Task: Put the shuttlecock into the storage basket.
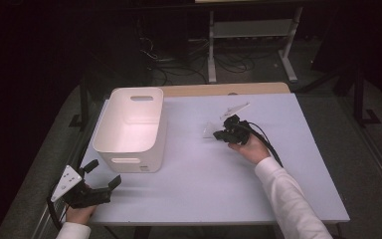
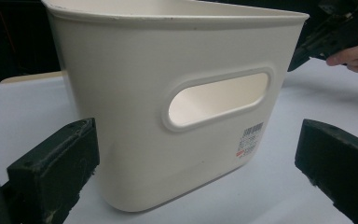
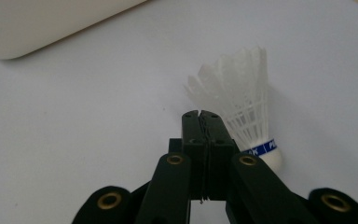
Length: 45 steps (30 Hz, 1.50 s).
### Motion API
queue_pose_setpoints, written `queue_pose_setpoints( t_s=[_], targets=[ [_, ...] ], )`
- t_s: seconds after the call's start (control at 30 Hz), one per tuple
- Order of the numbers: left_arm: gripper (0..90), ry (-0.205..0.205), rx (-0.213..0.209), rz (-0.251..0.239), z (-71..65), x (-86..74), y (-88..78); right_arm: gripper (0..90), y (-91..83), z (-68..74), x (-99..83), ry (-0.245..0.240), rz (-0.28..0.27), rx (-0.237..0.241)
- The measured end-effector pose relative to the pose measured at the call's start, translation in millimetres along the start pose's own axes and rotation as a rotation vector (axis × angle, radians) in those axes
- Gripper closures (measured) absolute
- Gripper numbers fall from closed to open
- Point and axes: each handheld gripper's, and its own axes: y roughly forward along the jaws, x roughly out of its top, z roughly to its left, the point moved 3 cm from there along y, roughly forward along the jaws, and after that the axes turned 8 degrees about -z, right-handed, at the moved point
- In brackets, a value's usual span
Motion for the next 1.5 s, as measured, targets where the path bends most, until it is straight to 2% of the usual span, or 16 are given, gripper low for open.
queue_pose_setpoints(
  t_s=[0.1,0.27,0.33,0.67,0.87,1.27,1.37,1.4,1.47,1.5],
  targets=[
    [0.0,0.003,0.003,0.003,0.5,0.1,-0.6,87.6,11.1,-0.5,3.6,0.0,0.01,-0.001],
    [0.0,0.001,0.002,0.004,0.6,0.1,-0.7,87.6,19.6,0.2,6.9,-0.003,0.015,0.001],
    [0.0,0.002,0.001,0.004,0.5,0.3,-0.8,87.6,21.3,-0.6,7.2,-0.013,0.011,-0.003],
    [0.0,-0.001,-0.003,0.001,0.4,0.8,-1.5,87.6,29.2,-9.0,6.7,0.015,0.007,-0.018],
    [0.0,-0.004,-0.003,0.0,0.7,0.6,-1.3,86.9,25.6,-10.1,7.2,0.024,-0.009,-0.016],
    [0.0,-0.003,0.001,0.002,0.7,0.2,-0.7,82.9,0.2,-22.1,15.7,0.046,-0.083,-0.044],
    [0.0,-0.002,0.001,0.003,0.8,0.1,-0.6,77.9,-3.6,-25.9,16.8,0.049,-0.1,-0.052],
    [0.0,-0.003,0.001,0.002,0.7,0.1,-0.6,72.9,-5.0,-26.4,17.5,0.061,-0.101,-0.055],
    [0.0,-0.004,0.001,0.002,0.7,0.1,-0.7,55.3,-7.0,-27.8,18.8,0.063,-0.114,-0.059],
    [0.0,-0.004,0.002,0.004,0.7,0.1,-0.7,50.5,-7.9,-28.3,19.7,0.056,-0.125,-0.068]
  ],
)
